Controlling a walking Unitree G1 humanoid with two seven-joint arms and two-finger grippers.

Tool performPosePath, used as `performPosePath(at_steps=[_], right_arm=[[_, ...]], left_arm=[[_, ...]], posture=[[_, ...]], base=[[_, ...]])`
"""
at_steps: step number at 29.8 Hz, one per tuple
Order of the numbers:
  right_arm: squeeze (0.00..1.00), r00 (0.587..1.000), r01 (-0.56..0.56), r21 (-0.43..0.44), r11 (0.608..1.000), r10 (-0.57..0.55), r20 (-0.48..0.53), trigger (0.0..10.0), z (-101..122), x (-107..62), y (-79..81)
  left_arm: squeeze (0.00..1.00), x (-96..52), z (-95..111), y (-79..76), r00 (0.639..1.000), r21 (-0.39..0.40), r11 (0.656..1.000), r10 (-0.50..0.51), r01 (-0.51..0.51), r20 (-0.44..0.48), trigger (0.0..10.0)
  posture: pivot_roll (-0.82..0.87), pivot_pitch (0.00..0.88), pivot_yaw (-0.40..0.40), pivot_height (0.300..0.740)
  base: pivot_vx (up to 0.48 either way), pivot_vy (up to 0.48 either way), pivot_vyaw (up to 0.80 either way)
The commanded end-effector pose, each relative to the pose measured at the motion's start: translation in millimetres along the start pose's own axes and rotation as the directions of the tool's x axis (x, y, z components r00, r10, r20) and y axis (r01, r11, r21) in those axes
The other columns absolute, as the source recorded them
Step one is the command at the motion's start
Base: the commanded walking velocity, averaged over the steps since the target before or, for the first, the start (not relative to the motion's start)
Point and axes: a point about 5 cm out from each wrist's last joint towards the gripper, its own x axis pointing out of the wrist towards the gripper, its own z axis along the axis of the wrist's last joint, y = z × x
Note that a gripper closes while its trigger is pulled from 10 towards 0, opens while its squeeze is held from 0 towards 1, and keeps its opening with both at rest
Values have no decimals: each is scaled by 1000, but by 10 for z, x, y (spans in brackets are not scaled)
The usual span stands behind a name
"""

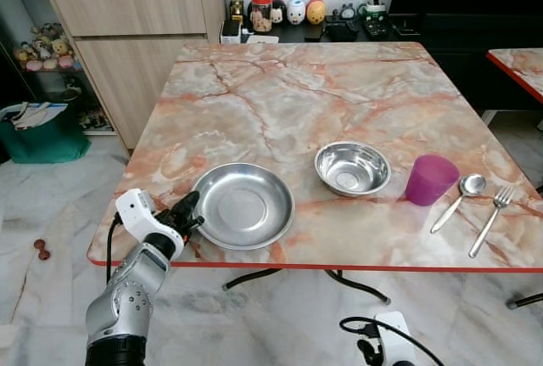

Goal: Setting the table

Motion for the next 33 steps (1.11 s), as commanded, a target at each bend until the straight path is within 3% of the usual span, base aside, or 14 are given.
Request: performPosePath(at_steps=[1, 7, 12, 16, 20, 23, 33], right_arm=[[0, 999, 8, -32, 999, -9, -44, 10000, -96, -31, -57], [0, 998, -51, -54, 997, 49, -48, 10000, -210, -94, -43], [0, 996, -14, -30, 999, 17, 91, 10000, -121, -144, -29], [0, 969, 35, -32, 999, -27, 246, 10000, 109, -221, -49], [0, 920, 54, -24, 998, -41, 389, 10000, 359, -460, -26], [0, 917, 58, -29, 998, -42, 396, 10000, 382, -521, -15], [0, 911, 28, -4, 1000, -24, 412, 10000, 518, -1111, 165]], left_arm=[[0, 8, -38, 39, 1000, 40, 999, 16, -15, -25, 10000], [0, 34, -47, 19, 1000, 48, 999, 8, -6, -27, 10000], [0, 52, -65, 9, 1000, 51, 999, 6, -4, -28, 10000], [0, 54, -75, 13, 1000, 54, 999, 6, -5, -28, 10000], [0, 41, -75, 34, 1000, 56, 998, 11, -9, -26, 10000], [0, 43, -79, 35, 1000, 58, 998, 10, -8, -27, 10000], [0, 69, -64, 41, 999, 80, 997, -2, 6, -38, 10000]], posture=[[-58, 0, -10, 732], [-70, 0, -14, 732], [-69, 0, -17, 732], [-60, 0, -25, 732], [-64, 0, -24, 732], [-65, 0, -23, 732], [-84, 0, -12, 732]], base=[[0, 0, 0], [0, 0, 0], [0, 0, 0], [0, 0, 0], [0, 0, 0], [0, 0, 0], [0, 0, 0]])
